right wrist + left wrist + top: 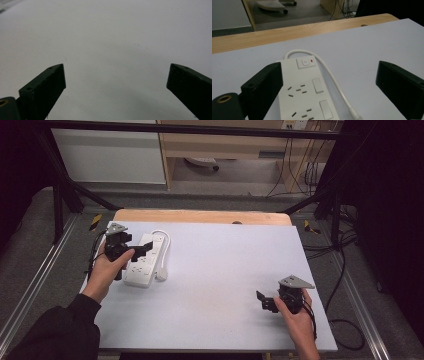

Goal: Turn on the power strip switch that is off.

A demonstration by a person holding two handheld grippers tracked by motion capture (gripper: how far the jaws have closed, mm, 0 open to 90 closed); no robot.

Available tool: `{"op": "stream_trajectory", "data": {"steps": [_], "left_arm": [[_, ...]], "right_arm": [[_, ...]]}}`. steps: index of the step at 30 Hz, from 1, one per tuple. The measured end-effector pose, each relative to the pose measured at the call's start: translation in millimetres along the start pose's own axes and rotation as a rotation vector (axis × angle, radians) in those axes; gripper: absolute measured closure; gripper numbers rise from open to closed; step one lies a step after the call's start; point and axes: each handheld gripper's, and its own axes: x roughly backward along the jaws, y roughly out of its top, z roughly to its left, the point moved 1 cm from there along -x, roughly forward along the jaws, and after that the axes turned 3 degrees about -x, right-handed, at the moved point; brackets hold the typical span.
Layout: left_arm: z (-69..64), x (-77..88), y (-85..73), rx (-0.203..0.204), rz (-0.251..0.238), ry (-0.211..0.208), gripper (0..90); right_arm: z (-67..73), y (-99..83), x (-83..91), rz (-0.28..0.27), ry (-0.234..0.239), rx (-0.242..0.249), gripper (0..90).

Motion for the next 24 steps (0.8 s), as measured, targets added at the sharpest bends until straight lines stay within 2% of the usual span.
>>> {"op": "stream_trajectory", "data": {"steps": [6,13,24], "left_arm": [[0.5,-5.9,-1.7,-0.005,0.010,0.006,7.5],[0.5,-11.6,-2.2,-0.021,-0.003,-0.001,7.9],[1.7,-22.7,-6.3,-0.037,0.030,0.015,8.7]], "right_arm": [[-0.2,0.1,-0.1,0.002,0.001,0.001,2.5],[-0.4,0.1,0.1,0.003,0.003,0.000,2.5],[-1.4,-0.2,0.0,0.007,0.000,0.000,2.6]]}}
